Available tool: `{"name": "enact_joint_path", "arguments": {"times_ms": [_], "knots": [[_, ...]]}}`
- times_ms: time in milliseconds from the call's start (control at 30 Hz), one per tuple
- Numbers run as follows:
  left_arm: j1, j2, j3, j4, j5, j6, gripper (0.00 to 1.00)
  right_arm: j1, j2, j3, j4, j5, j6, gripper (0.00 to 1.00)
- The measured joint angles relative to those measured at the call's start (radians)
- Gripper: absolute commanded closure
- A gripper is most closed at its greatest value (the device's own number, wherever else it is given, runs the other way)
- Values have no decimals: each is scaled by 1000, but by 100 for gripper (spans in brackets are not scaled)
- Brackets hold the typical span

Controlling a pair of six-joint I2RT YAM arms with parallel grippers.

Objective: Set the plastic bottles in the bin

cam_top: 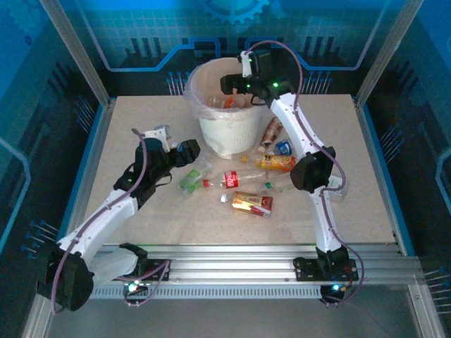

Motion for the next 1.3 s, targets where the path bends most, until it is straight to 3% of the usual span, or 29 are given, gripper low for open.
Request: {"name": "enact_joint_path", "arguments": {"times_ms": [533, 800, 1000, 1300], "knots": [[-5, -67, -51, -159, 27, 139, 1, 0, -272, 5, -112, 43, 1, 0], [-78, -42, -56, -267, 23, 205, 3, 0, -607, -433, -146, 153, 35, 0], [-123, 140, 53, -429, -26, 319, 8, 0, -839, -829, -130, 226, 93, 0], [-144, 360, 188, -537, -153, 451, 16, 0, -1025, -1073, -124, 333, 174, 0]]}}
